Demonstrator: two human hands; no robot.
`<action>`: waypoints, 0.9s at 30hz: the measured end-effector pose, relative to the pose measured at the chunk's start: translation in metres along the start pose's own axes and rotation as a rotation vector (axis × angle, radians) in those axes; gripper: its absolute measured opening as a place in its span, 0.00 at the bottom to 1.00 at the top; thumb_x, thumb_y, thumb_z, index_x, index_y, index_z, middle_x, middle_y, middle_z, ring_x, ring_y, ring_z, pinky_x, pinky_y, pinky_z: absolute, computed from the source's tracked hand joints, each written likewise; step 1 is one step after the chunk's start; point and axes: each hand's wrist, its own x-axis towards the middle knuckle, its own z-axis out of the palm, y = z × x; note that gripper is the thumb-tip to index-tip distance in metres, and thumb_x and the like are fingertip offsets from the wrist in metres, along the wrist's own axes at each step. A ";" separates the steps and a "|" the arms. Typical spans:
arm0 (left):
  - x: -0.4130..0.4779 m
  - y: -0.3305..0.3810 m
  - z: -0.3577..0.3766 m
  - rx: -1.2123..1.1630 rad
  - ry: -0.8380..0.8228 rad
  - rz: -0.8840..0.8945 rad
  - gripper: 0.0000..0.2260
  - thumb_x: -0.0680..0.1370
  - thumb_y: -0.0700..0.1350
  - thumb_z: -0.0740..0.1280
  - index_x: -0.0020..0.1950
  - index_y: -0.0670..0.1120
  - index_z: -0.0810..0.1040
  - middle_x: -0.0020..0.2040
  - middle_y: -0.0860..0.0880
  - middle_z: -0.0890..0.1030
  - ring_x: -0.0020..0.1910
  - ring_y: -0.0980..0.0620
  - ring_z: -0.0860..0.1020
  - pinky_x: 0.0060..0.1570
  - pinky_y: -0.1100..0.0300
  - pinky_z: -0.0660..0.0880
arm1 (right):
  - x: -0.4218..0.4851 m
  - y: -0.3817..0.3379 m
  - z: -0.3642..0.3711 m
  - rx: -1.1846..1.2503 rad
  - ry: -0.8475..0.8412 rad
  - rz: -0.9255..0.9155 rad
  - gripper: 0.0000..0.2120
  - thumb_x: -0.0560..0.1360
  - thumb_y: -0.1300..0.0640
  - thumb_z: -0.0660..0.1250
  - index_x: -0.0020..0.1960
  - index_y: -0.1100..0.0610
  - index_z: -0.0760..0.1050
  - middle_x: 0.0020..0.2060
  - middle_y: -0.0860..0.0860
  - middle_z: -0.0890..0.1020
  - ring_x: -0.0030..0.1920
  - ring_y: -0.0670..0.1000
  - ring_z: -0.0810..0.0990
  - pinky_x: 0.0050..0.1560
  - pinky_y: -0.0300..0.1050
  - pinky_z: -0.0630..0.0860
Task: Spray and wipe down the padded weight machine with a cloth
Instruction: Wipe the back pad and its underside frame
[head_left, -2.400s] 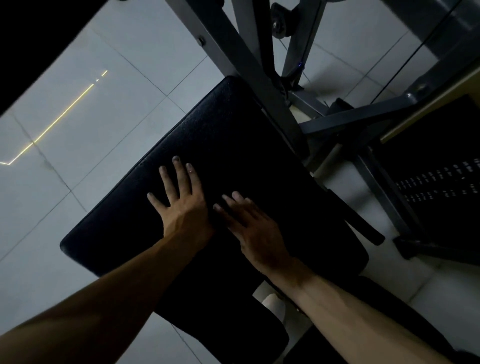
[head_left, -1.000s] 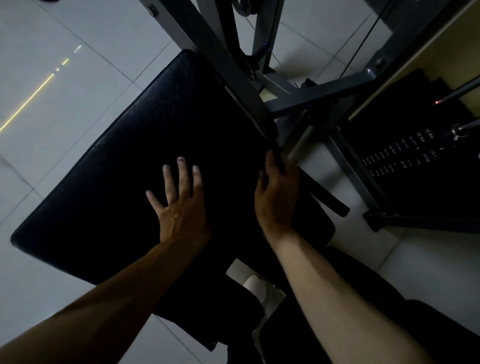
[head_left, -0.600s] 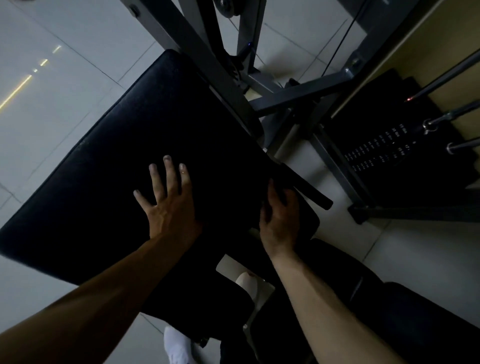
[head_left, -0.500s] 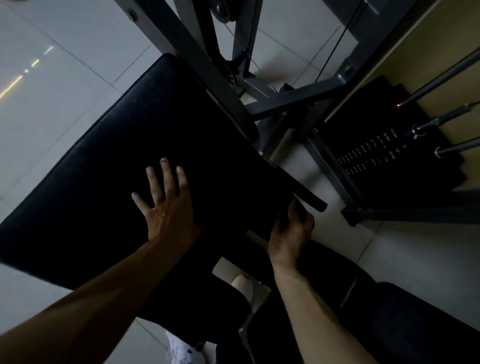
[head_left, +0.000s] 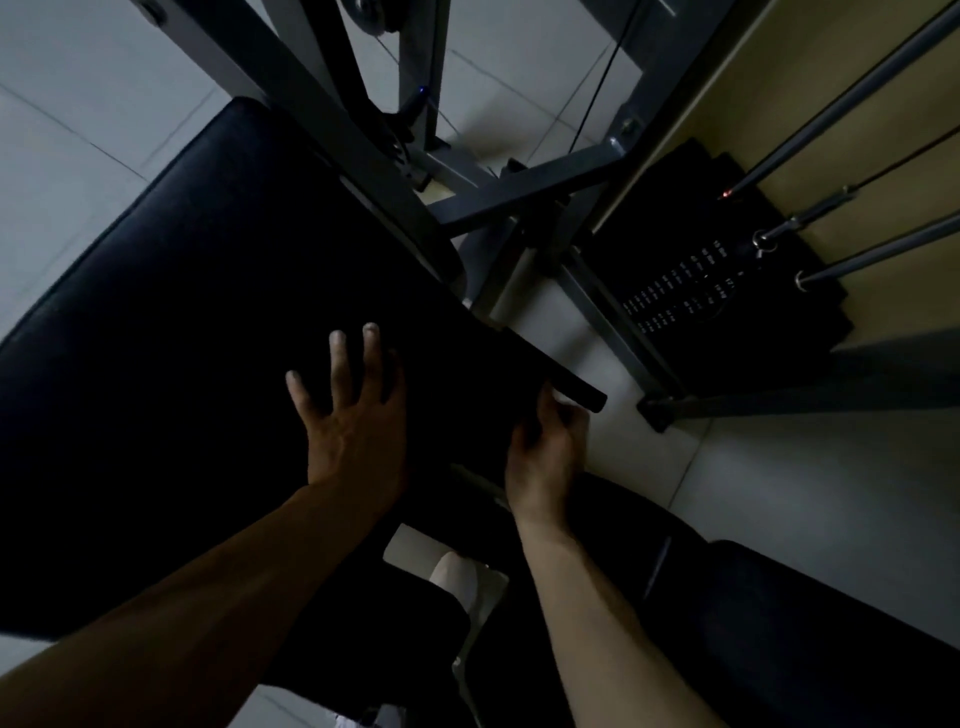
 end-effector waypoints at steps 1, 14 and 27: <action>0.002 0.003 0.001 0.007 0.000 -0.006 0.55 0.74 0.65 0.70 0.82 0.47 0.35 0.78 0.41 0.26 0.77 0.34 0.27 0.71 0.22 0.45 | -0.010 0.009 -0.012 0.109 0.032 0.200 0.13 0.81 0.50 0.69 0.62 0.54 0.76 0.55 0.56 0.82 0.59 0.59 0.82 0.47 0.44 0.81; 0.009 0.019 0.010 0.002 -0.016 -0.094 0.55 0.73 0.57 0.75 0.82 0.43 0.37 0.77 0.39 0.25 0.76 0.32 0.26 0.71 0.22 0.45 | 0.003 -0.001 -0.010 -0.475 -0.064 -0.195 0.28 0.73 0.57 0.74 0.72 0.53 0.76 0.59 0.54 0.79 0.53 0.56 0.80 0.57 0.54 0.73; 0.009 0.019 0.015 -0.015 0.044 -0.081 0.55 0.72 0.56 0.75 0.82 0.42 0.39 0.79 0.39 0.28 0.77 0.32 0.28 0.71 0.22 0.44 | -0.003 0.014 -0.044 -0.738 -0.197 0.034 0.16 0.74 0.62 0.74 0.61 0.58 0.76 0.60 0.56 0.76 0.53 0.62 0.80 0.50 0.55 0.80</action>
